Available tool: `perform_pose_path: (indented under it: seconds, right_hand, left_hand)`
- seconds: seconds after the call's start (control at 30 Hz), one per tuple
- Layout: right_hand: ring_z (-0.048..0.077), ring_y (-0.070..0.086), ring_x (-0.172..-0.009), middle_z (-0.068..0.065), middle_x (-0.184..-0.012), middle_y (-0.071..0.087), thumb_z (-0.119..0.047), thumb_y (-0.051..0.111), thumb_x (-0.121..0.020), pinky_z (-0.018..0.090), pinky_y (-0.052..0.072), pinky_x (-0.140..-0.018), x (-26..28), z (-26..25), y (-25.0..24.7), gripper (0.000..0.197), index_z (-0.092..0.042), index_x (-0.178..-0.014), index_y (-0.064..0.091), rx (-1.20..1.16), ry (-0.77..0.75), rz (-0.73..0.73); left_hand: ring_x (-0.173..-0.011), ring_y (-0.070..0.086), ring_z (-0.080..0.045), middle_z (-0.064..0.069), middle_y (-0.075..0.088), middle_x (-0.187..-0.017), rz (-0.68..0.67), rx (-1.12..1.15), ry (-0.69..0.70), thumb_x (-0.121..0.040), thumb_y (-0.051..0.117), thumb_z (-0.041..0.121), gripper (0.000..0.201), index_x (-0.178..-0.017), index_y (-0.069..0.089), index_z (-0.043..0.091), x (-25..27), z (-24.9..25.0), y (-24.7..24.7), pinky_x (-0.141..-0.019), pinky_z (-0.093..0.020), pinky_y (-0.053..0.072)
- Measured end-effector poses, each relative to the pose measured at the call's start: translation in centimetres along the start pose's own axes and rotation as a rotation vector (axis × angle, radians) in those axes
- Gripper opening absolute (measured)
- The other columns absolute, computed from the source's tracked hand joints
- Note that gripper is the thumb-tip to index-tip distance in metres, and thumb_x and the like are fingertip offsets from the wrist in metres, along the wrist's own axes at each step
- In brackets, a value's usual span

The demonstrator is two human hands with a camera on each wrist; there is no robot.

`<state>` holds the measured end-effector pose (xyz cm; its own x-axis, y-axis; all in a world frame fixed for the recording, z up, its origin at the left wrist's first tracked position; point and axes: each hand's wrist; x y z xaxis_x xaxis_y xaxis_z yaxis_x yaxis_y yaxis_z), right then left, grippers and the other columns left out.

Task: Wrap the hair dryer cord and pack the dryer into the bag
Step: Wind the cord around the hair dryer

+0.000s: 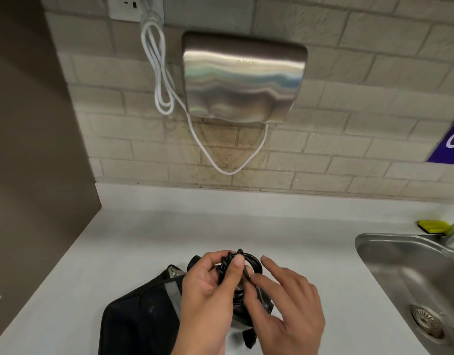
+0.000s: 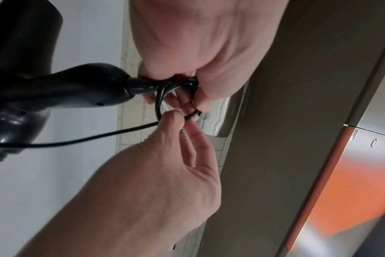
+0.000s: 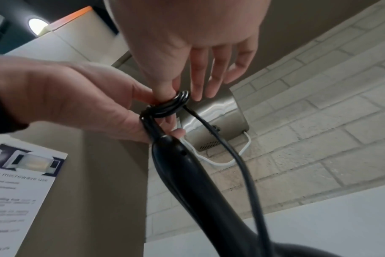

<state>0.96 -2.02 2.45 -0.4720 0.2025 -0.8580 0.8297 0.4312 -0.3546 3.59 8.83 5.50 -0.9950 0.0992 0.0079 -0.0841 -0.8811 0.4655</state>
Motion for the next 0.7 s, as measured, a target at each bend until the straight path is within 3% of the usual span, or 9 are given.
perform_pose_path:
  seconds: [0.1, 0.17, 0.23, 0.3, 0.4, 0.5, 0.6, 0.7]
  right_hand:
    - [0.018, 0.063, -0.075, -0.001, -0.096, 0.077, -0.032, 0.069, -0.075, 0.033, 0.048, -0.061, 0.7, -0.7, 0.6, 0.015, -0.024, -0.079, 0.081, 0.049, 0.038, 0.018]
    - [0.018, 0.064, -0.079, -0.009, -0.099, 0.075, -0.033, 0.067, -0.078, 0.029, 0.050, -0.066, 1.1, -1.2, 0.7, 0.015, -0.024, -0.081, 0.079, -0.046, 0.094, -0.037]
    - [0.010, 0.061, -0.088, -0.021, -0.105, 0.068, -0.037, 0.064, -0.078, 0.014, 0.047, -0.074, 0.8, -1.9, 0.2, 0.011, -0.033, -0.081, 0.074, -0.243, 0.264, -0.156]
    - [0.010, 0.062, -0.085, -0.018, -0.109, 0.060, -0.044, 0.062, -0.074, 0.008, 0.046, -0.072, 0.5, -2.3, -0.5, 0.015, -0.034, -0.077, 0.072, -0.474, 0.484, -0.264]
    - [0.008, 0.066, -0.076, -0.013, -0.100, 0.062, -0.061, 0.069, -0.062, 0.018, 0.052, -0.069, -0.2, -1.5, -1.6, 0.041, -0.021, -0.065, 0.072, -0.788, 0.724, -0.368]
    - [0.011, 0.062, -0.080, -0.009, -0.085, 0.066, -0.075, 0.073, -0.051, 0.019, 0.050, -0.073, -0.4, -0.5, -2.3, 0.077, 0.000, -0.071, 0.069, -0.954, 0.834, -0.360]
    - [0.015, 0.065, -0.084, -0.002, -0.087, 0.069, -0.067, 0.083, -0.043, 0.022, 0.053, -0.071, -0.1, -0.2, -3.2, 0.079, 0.008, -0.065, 0.068, -1.042, 0.867, -0.386]
    - [0.016, 0.064, -0.079, 0.002, -0.081, 0.069, -0.058, 0.091, -0.036, 0.020, 0.051, -0.069, 0.1, 0.2, -4.4, 0.078, 0.010, -0.055, 0.057, -1.040, 0.877, -0.413]
  left_hand:
    - [-0.062, 0.069, -0.017, -0.010, 0.073, -0.068, -0.004, 0.028, -0.021, -0.070, 0.073, 0.023, 0.029, -0.092, 0.069, 0.005, 0.1, 0.1, -0.1, -0.053, -0.023, 0.055]
    - [-0.064, 0.069, -0.020, -0.013, 0.073, -0.069, -0.012, 0.034, -0.019, -0.072, 0.072, 0.021, 0.028, -0.094, 0.067, 0.003, 0.2, 0.1, 0.0, -0.056, -0.024, 0.056]
    - [-0.067, 0.068, -0.022, -0.014, 0.072, -0.071, -0.004, 0.020, 0.005, -0.076, 0.071, 0.019, 0.024, -0.093, 0.066, 0.004, 0.0, 0.0, -0.1, -0.061, -0.029, 0.056]
    - [-0.068, 0.066, -0.021, -0.013, 0.071, -0.072, 0.019, -0.010, 0.035, -0.080, 0.070, 0.019, 0.015, -0.090, 0.066, 0.008, -0.3, -0.2, -0.3, -0.064, -0.031, 0.054]
    - [-0.067, 0.063, -0.017, -0.007, 0.069, -0.069, 0.025, -0.040, 0.075, -0.079, 0.070, 0.025, 0.015, -0.088, 0.068, 0.013, -0.6, -0.4, -0.2, -0.065, -0.030, 0.053]
    - [-0.074, 0.063, -0.018, -0.002, 0.070, -0.068, 0.009, -0.099, 0.120, -0.078, 0.070, 0.030, 0.019, -0.090, 0.067, 0.016, -0.7, -0.6, 0.1, -0.083, -0.042, 0.050]
    - [-0.074, 0.064, -0.018, -0.001, 0.070, -0.068, 0.020, -0.162, 0.153, -0.078, 0.070, 0.036, 0.019, -0.088, 0.067, 0.021, -1.0, -1.0, 0.3, -0.085, -0.048, 0.050]
    - [-0.075, 0.066, -0.021, -0.001, 0.072, -0.071, 0.027, -0.251, 0.193, -0.077, 0.069, 0.044, 0.019, -0.086, 0.066, 0.027, -1.1, -1.2, 0.5, -0.086, -0.057, 0.052]
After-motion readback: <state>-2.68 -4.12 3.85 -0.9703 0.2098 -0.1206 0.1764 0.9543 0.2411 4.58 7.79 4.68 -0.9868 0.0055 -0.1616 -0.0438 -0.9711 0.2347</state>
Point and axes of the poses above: each hand's wrist, its own x-axis away from the middle knuckle, its own y-axis out of the palm, z = x × y
